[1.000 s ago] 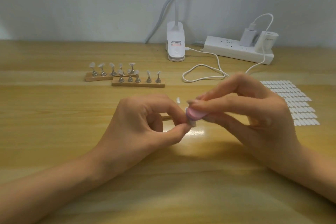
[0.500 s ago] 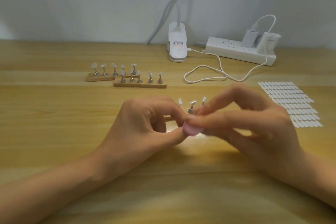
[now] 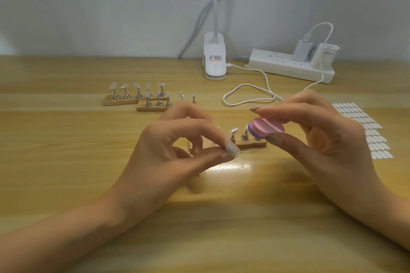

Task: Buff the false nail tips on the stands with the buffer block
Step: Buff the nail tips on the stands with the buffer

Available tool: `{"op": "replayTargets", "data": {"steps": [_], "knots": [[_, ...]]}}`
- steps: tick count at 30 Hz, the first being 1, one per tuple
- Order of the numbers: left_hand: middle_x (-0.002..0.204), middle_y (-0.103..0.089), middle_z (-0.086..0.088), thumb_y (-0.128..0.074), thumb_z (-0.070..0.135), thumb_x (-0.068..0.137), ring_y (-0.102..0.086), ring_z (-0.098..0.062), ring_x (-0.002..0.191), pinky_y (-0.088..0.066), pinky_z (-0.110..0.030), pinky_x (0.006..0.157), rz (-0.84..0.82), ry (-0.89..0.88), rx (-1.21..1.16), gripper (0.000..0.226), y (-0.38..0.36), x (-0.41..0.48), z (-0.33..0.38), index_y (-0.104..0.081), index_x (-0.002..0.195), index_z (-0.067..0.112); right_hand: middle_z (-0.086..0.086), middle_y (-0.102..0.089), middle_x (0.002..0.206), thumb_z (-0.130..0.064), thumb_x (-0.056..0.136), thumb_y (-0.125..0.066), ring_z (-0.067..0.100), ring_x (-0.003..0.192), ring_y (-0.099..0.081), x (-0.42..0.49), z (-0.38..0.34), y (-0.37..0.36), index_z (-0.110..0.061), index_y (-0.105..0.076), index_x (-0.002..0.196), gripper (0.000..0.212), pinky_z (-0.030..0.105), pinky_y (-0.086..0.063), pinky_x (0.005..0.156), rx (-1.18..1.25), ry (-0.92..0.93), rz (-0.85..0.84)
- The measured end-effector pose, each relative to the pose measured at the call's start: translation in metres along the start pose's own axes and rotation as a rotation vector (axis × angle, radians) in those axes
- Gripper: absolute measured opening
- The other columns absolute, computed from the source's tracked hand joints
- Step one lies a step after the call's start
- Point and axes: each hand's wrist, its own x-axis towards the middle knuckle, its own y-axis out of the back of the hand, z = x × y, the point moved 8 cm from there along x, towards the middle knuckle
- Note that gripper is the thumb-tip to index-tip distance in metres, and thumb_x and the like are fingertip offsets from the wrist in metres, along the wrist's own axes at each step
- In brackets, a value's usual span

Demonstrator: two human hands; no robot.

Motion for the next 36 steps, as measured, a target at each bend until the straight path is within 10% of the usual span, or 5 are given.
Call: {"op": "replayTargets", "data": {"steps": [36], "knots": [[0.088,-0.065,-0.001,-0.079,0.015,0.075,-0.071,-0.019,0.078,-0.052,-0.022,0.045,-0.012,0.082,-0.227,0.007,-0.006,0.003,-0.008,-0.074,0.079,0.012,-0.009,-0.064,0.102,-0.022,0.088,-0.067,0.013,0.096,-0.061,0.004,-0.021,-0.017,-0.034,-0.068,0.106,0.022,0.022,-0.049,0.076,-0.092,0.071,-0.083]]}}
